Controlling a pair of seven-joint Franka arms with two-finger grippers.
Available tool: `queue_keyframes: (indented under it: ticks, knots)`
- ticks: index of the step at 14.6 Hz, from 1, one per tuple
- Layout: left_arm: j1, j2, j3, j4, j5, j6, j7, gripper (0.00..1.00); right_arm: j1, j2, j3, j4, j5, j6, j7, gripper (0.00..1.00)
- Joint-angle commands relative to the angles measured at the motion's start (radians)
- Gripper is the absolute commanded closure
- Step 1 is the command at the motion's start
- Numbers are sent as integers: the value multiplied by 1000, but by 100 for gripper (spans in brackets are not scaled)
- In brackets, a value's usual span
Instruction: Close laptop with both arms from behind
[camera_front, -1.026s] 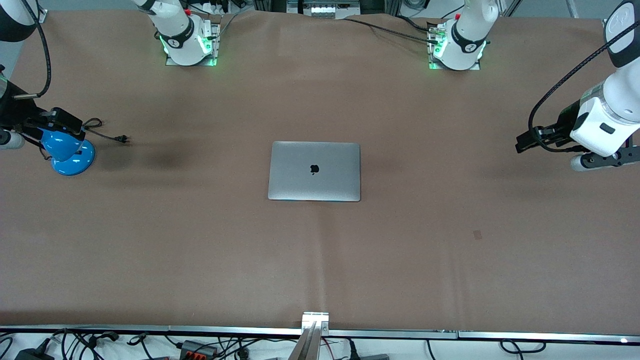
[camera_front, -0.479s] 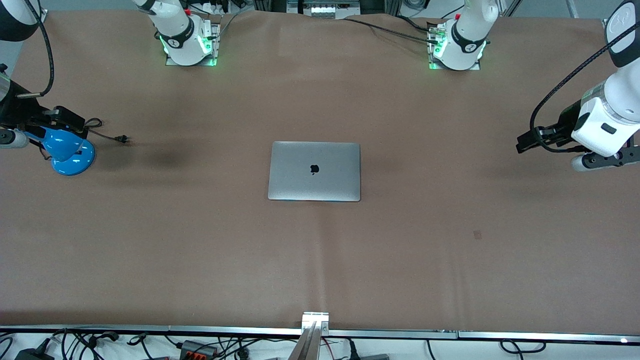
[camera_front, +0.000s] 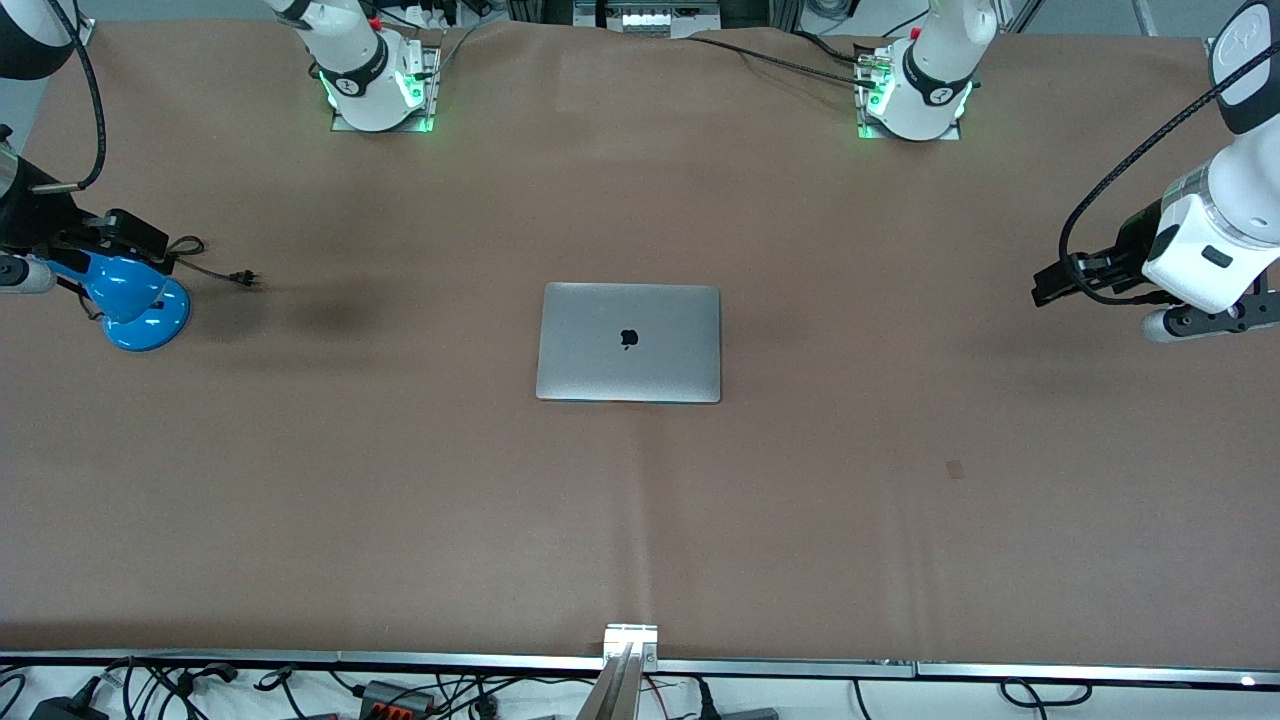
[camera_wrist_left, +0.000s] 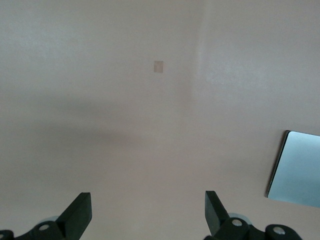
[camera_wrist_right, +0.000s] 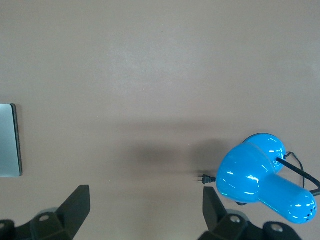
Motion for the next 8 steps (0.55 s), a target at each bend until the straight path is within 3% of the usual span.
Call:
queue_keyframes:
  ticks: [1, 8]
  knots:
    - [-2, 7, 3, 22, -24, -13, -11, 0, 1, -15, 5, 2, 0, -23, -16, 0]
    - [-1, 11, 2, 26, -24, -18, -9, 0, 0, -32, 2, 2, 0, -34, -16, 0]
